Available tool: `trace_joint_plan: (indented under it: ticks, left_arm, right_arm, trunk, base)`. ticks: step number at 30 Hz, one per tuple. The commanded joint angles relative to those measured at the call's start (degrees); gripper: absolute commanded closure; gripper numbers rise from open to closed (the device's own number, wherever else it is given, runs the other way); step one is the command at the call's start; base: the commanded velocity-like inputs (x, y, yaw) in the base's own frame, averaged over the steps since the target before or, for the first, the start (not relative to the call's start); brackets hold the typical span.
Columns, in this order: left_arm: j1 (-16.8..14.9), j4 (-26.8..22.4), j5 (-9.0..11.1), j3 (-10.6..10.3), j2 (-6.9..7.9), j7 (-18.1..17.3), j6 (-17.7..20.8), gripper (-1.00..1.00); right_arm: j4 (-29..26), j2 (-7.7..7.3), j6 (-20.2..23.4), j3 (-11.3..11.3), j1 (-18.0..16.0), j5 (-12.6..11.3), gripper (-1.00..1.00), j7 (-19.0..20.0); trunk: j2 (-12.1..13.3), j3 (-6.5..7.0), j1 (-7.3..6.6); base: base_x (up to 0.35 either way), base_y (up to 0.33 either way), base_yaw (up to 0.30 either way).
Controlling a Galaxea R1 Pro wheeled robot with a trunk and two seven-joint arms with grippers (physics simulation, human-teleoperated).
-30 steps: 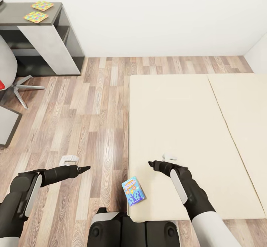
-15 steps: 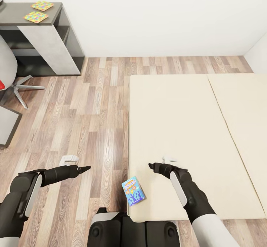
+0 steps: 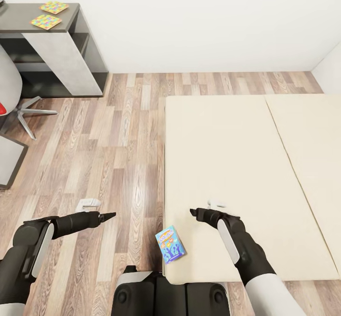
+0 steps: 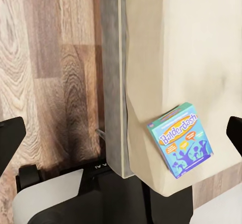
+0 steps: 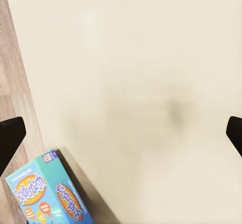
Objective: Put all the toys in the child's room - the three board games (two on the bed and one on the table), the two jigsaw puzzles on the table, and the tennis ball on the table - inside the toy box on the table in the child's room.
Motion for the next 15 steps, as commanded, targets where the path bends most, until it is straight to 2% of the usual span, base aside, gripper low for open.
trace_joint_plan:
  ticks: [1,15]
  left_arm:
    - [0.0,0.0,0.2,0.1,0.00,-0.1,0.5,-1.00]
    - [0.0,0.0,0.2,0.1,0.00,-0.2,0.5,-1.00]
  right_arm:
    - [-0.1,0.00,0.3,0.0,0.0,-0.2,-1.00,-0.1]
    - [-0.1,0.01,0.3,0.0,0.0,-0.3,-1.00,-0.1]
  trunk:
    - [-0.1,-0.07,0.03]
    - [-0.1,-0.07,0.03]
  base:
    - [0.000,0.000,0.000]
    - [-0.020,0.000,0.000]
